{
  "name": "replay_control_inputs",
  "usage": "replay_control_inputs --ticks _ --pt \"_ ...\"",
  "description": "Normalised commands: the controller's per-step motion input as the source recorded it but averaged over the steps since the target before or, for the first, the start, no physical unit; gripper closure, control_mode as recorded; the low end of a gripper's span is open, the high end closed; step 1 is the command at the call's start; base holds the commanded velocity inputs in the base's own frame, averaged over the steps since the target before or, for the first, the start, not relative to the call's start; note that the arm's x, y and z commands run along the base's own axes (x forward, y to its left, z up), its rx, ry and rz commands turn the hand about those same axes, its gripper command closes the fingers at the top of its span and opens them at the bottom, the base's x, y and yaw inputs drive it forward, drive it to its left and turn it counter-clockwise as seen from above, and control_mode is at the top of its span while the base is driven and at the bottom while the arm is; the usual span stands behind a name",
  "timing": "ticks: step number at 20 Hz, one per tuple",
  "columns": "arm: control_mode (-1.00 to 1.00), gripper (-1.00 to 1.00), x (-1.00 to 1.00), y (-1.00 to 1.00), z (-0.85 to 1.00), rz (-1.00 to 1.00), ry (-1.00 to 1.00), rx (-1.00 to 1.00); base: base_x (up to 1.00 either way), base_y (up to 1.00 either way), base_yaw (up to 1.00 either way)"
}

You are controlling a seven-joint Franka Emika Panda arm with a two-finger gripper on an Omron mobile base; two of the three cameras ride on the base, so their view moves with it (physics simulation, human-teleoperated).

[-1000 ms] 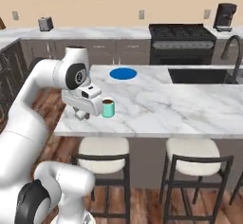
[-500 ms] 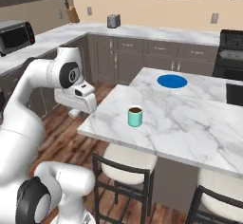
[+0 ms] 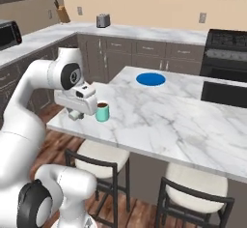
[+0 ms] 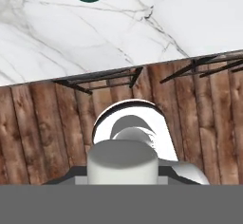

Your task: Pick up the marshmallow and place it in the cup of hot chocolate on the dining counter.

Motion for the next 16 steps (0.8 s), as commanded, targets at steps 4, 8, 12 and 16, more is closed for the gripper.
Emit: replay_control_inputs --ticks 4,8,12,16 --pt "1.00 1.00 0.00 0.00 0.00 0.00 0.00 0.00 0.76 0.08 -0.07" --pt "1.00 1.00 0.00 0.00 0.00 0.00 0.00 0.00 0.71 0.20 -0.03" --pt "1.00 1.00 0.00 0.00 0.00 0.00 0.00 0.00 0.39 0.00 -0.01" --pt "1.00 1.00 0.00 0.00 0.00 0.00 0.00 0.00 0.37 0.00 -0.03"
